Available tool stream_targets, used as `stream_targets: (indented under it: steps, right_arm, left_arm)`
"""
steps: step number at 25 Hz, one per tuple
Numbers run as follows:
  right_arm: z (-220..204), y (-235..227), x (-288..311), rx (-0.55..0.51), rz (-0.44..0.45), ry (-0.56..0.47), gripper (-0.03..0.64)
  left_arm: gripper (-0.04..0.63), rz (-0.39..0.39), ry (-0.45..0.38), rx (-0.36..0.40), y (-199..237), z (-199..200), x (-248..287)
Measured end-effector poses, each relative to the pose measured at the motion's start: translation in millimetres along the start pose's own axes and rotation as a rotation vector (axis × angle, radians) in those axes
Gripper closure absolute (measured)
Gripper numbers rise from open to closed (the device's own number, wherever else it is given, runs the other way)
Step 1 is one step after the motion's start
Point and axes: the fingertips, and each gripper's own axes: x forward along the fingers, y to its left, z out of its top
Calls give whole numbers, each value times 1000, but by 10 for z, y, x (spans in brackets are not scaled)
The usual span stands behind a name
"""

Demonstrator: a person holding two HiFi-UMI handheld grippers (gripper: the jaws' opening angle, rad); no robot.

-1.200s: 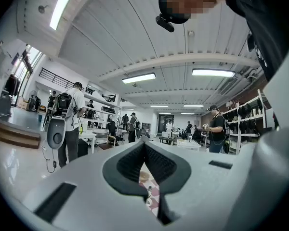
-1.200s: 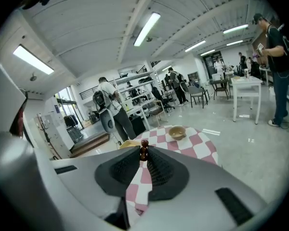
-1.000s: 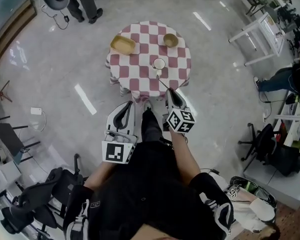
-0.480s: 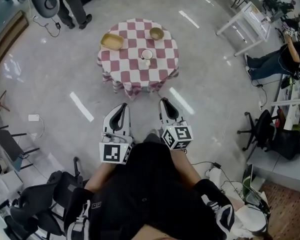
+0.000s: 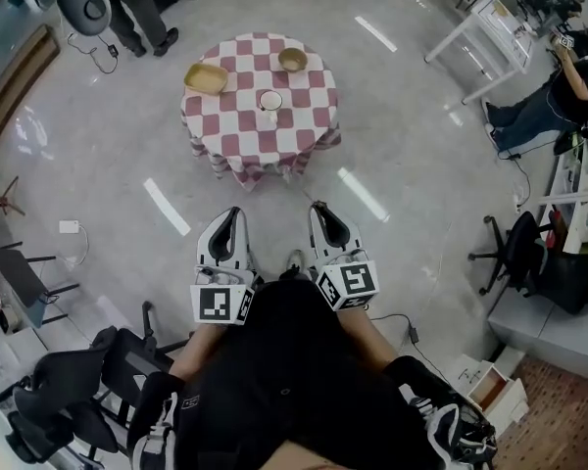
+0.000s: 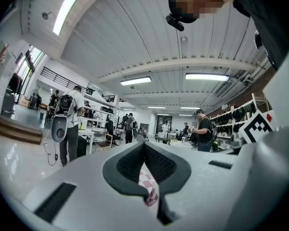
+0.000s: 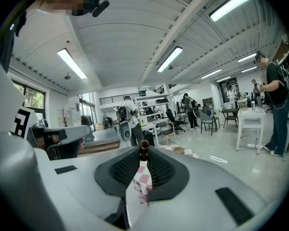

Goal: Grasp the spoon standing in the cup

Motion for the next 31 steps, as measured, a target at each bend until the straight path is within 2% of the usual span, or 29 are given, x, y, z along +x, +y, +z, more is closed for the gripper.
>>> stream_targets:
  steps: [14,31]
  right_arm:
    - [-73,-229,-265,4,31,10,552]
    - [-87,-163,-270,16,24,2,552]
  left_arm:
    - [586,17,23,17,-371,-96,20]
    - [586,-5,29,24,-376,-93,-7]
